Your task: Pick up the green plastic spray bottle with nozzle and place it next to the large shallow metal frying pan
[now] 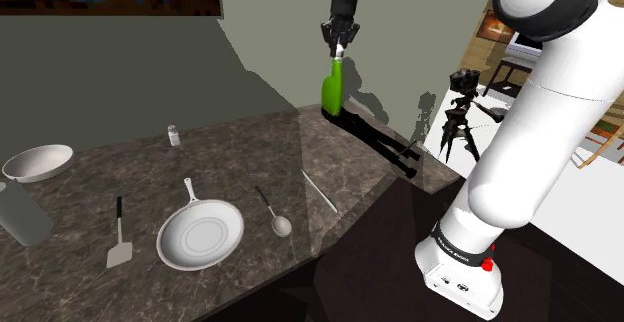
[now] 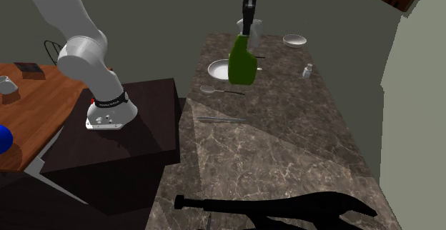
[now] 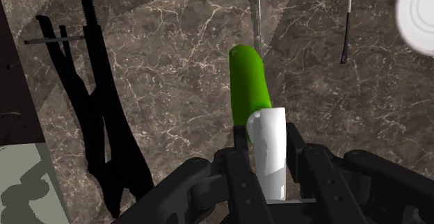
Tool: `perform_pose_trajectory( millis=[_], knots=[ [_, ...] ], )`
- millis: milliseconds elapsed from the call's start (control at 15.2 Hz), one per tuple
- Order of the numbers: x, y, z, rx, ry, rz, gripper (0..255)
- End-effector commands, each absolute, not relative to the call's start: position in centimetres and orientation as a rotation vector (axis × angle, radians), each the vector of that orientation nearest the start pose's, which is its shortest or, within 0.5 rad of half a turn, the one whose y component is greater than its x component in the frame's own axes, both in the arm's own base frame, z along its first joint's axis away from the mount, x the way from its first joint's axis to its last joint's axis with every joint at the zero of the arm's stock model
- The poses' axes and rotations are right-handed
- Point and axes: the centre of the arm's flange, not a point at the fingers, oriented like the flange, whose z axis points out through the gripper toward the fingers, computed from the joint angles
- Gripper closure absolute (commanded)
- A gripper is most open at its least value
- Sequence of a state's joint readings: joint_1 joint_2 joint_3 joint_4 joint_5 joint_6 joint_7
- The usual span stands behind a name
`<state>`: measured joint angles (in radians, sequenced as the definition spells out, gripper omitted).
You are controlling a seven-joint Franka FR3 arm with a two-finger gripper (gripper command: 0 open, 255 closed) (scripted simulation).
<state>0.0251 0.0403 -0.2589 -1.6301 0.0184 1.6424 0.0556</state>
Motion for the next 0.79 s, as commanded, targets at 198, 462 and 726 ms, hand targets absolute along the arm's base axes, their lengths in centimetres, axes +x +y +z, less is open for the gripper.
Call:
perform_pose_trajectory(
  millis=[198,462,726],
  knots=[
    [56.5,-6.4,58.0,-3.098,0.456,0.04,255],
    [57.3,-1.1,58.0,-3.098,0.456,0.04,255],
    [58.1,4.1,58.0,-3.098,0.456,0.04,255]
  ],
)
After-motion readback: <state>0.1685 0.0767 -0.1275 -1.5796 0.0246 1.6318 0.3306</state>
